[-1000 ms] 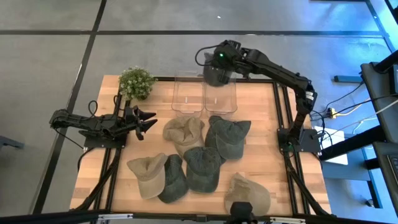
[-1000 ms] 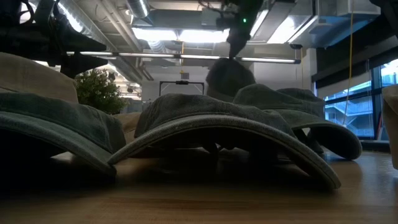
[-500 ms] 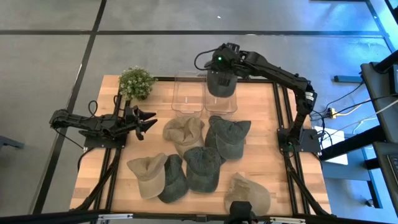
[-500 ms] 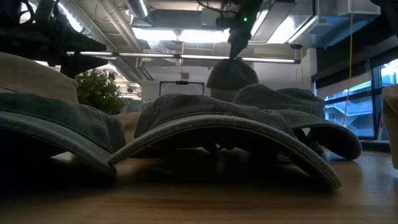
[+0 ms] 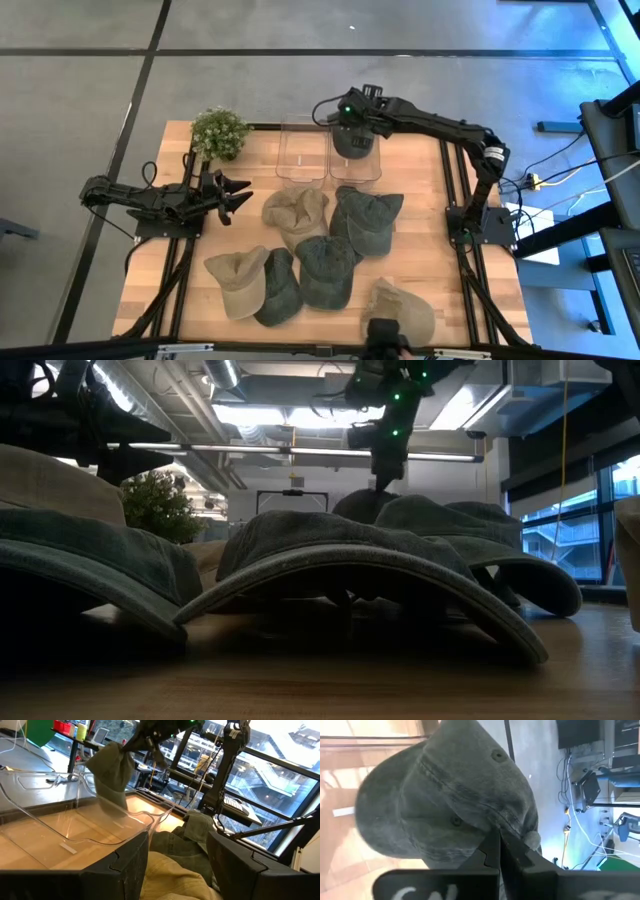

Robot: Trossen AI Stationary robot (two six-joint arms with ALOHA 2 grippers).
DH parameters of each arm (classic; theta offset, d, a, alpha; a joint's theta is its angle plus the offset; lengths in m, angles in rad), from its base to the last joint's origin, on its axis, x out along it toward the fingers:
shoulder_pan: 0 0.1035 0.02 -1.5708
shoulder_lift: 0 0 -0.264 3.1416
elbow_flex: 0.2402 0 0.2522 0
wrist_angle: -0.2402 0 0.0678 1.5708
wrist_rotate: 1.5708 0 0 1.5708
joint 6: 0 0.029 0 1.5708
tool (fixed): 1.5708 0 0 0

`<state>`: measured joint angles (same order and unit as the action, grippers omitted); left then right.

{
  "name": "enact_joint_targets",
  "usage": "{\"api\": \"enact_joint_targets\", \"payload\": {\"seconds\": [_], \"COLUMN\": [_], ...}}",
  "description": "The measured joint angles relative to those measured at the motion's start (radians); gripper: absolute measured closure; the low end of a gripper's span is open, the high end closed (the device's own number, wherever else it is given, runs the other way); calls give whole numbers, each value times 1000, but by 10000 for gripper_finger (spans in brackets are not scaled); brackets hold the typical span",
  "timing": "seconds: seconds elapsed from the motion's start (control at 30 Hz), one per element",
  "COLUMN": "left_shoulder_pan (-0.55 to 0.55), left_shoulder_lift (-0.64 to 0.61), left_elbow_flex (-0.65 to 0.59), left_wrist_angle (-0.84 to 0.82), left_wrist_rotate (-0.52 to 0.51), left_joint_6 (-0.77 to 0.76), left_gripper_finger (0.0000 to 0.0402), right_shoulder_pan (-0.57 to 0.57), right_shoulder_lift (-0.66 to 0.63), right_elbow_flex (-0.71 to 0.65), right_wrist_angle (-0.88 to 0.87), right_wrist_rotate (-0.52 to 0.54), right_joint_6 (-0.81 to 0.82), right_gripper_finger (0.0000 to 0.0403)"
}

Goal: Pick & Place hat
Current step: Put the black cap into the right transparent bin

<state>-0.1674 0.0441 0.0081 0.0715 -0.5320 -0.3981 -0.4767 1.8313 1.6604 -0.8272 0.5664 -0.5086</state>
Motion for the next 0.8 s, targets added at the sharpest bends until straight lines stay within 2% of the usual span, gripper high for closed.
{"api": "enact_joint_targets", "payload": {"seconds": [0.17, 0.43, 0.6, 0.8], "left_shoulder_pan": [0, 0, 0, 0], "left_shoulder_lift": [0, 0, 0, 0], "left_elbow_flex": [0, 0, 0, 0], "left_wrist_angle": [0, 0, 0, 0], "left_wrist_rotate": [0, 1, 1, 1], "left_joint_6": [0, -11, -11, -11], "left_gripper_finger": [205, 205, 205, 205], "right_shoulder_pan": [-1, -18, -35, -37], "right_shoulder_lift": [0, 0, 0, 0], "right_elbow_flex": [-30, -28, -28, -24], "right_wrist_angle": [76, 84, 84, 87], "right_wrist_rotate": [23, 51, 12, 39], "right_joint_6": [2, 5, 35, 67], "right_gripper_finger": [392, 354, 304, 243]}}
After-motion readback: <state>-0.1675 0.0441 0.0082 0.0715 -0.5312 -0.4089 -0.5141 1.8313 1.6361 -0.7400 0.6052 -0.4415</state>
